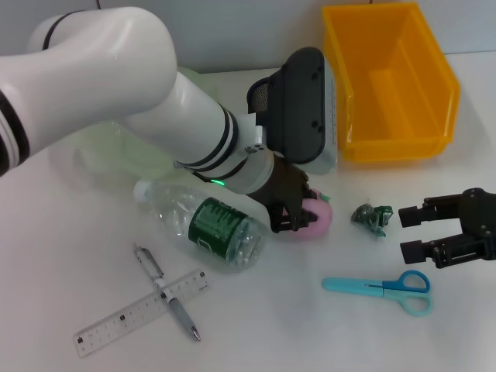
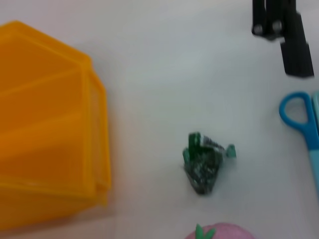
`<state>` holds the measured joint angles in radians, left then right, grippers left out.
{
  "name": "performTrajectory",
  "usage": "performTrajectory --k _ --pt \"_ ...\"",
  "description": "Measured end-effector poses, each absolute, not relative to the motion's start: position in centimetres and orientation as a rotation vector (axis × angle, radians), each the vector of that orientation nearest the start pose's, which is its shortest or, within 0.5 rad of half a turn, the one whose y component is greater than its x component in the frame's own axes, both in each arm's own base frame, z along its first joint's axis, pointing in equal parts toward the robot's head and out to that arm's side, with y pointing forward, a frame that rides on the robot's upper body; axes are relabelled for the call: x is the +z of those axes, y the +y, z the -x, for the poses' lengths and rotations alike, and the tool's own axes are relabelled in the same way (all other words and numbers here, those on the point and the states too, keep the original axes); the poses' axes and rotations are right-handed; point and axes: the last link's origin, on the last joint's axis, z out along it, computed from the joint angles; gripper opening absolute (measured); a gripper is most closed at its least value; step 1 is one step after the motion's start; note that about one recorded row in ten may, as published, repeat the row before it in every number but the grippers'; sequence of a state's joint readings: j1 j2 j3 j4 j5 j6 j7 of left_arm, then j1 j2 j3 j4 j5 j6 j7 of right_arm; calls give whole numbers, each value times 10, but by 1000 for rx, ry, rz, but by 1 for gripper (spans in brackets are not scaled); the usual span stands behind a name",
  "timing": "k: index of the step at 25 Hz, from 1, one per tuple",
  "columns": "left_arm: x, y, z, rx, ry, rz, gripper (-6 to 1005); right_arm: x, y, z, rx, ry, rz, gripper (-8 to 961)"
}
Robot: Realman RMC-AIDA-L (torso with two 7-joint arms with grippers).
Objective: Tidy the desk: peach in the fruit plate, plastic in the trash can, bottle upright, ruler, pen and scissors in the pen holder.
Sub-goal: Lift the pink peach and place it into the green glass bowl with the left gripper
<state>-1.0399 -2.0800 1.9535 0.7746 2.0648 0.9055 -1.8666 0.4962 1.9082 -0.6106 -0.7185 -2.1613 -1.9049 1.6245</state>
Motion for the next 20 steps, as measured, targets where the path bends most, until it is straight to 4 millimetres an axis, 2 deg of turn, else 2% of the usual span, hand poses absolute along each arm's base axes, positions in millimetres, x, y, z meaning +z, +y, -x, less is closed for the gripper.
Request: performTrajectory --k 7,9,10,12,16,17,18,20 --pt "-122 379 72 214 317 2925 245 76 295 -290 568 922 2909 815" --pt "-107 385 73 149 245 2883 236 77 295 -290 569 923 2911 815" --pt "-93 388 74 107 188 2848 231 77 295 -290 569 923 2912 815" --pt "-88 388 74 89 168 2839 222 77 294 -290 569 922 2912 815" --pt "-53 391 79 -50 27 2777 204 77 295 -290 568 917 2911 815" --pt "-53 391 79 -50 27 2777 196 77 296 -290 567 915 2911 815" --pt "-35 393 85 -128 -68 2730 189 77 296 -289 567 912 2912 815" --pt "-24 396 91 -184 -142 2690 174 77 297 -289 565 906 2913 815"
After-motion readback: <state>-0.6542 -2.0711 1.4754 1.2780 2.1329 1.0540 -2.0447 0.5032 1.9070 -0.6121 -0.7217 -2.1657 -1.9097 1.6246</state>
